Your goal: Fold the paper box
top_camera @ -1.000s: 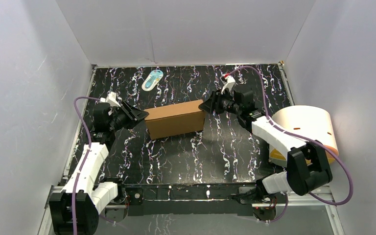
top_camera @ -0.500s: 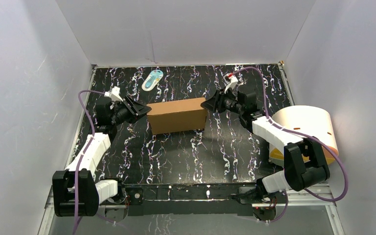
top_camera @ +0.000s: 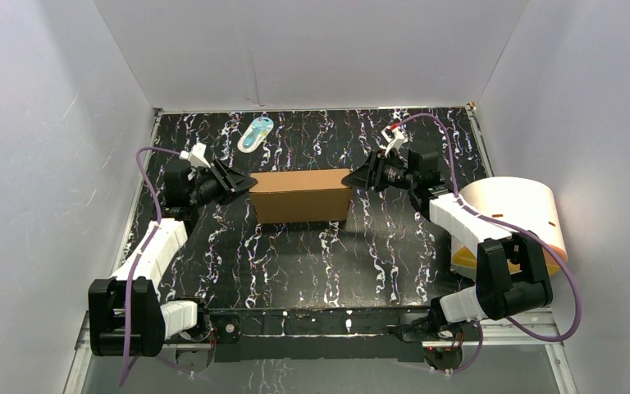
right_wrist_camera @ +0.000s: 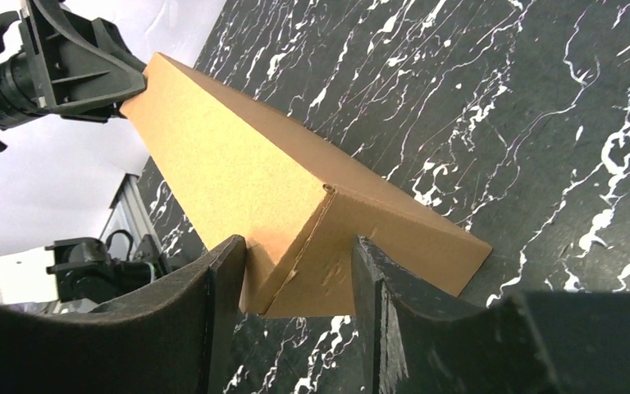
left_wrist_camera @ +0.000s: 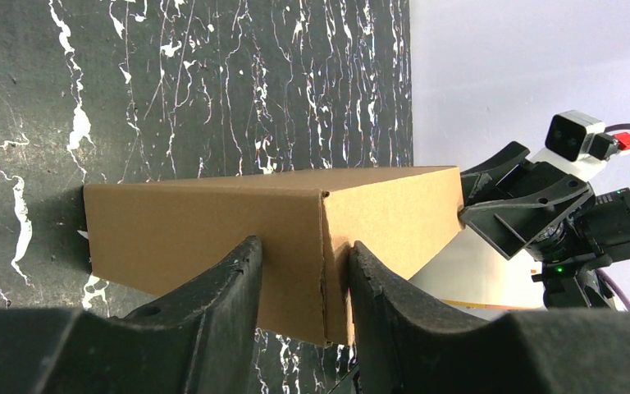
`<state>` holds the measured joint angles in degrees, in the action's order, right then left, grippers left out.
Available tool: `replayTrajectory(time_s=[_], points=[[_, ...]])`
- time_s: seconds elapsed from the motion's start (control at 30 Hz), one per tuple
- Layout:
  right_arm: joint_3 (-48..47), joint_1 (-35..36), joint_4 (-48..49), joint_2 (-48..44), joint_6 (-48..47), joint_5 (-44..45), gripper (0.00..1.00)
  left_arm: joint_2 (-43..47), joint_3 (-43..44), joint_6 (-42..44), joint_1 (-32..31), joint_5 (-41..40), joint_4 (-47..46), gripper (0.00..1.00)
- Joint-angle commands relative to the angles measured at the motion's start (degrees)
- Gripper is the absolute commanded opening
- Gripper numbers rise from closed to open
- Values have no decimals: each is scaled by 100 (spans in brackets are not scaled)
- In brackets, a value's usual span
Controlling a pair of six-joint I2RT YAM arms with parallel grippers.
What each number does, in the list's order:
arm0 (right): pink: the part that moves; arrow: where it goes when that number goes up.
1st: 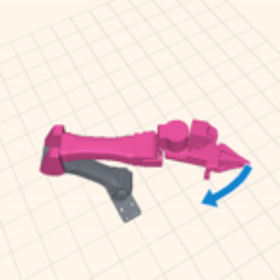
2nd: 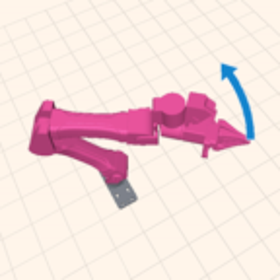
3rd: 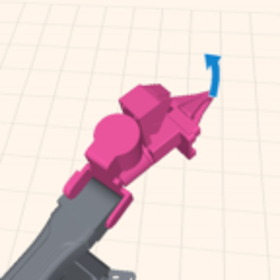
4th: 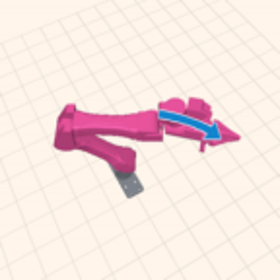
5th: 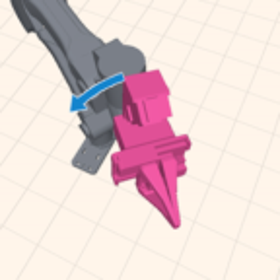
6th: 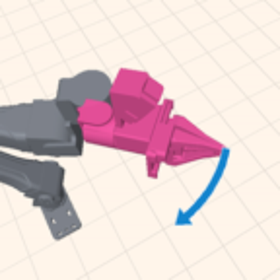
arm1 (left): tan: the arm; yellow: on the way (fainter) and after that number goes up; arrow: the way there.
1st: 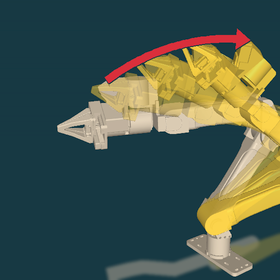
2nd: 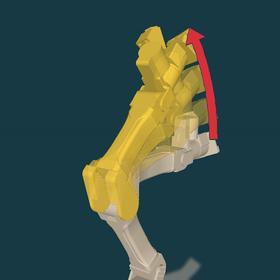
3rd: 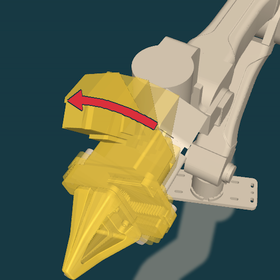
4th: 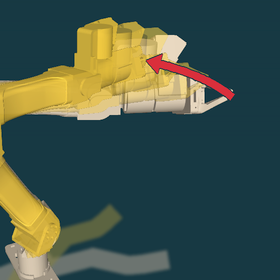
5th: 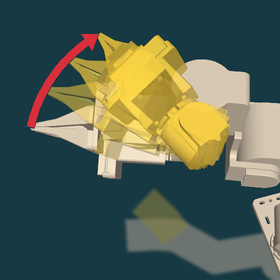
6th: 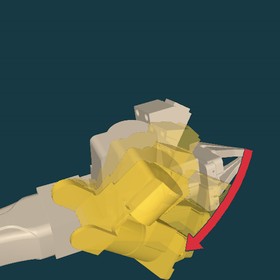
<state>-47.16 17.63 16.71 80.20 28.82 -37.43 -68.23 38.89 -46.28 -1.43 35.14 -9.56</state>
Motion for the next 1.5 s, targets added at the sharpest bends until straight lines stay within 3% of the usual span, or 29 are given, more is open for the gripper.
replayTrajectory(time_s=[0.0,0.13,0.5,0.8,1.07,1.27,1.47], points=[[-142,-121,-338,-134,148,-374,58,-216,-225,303,-50,-206,1175,36],[-64,-244,-248,-236,211,-428,58,-214,-216,304,-44,-222,1185,36],[752,-418,111,110,-277,-643,42,-281,-97,270,-47,-109,1176,37],[1171,-396,-227,132,-937,107,36,-198,404,445,23,-22,1634,48],[1039,-383,-238,127,-896,144,36,-128,700,845,492,757,2147,48],[1034,-384,-238,109,-891,195,35,3,372,675,827,1457,1833,48],[1028,-374,-221,102,-887,169,35,-76,328,524,829,1860,1523,54]])
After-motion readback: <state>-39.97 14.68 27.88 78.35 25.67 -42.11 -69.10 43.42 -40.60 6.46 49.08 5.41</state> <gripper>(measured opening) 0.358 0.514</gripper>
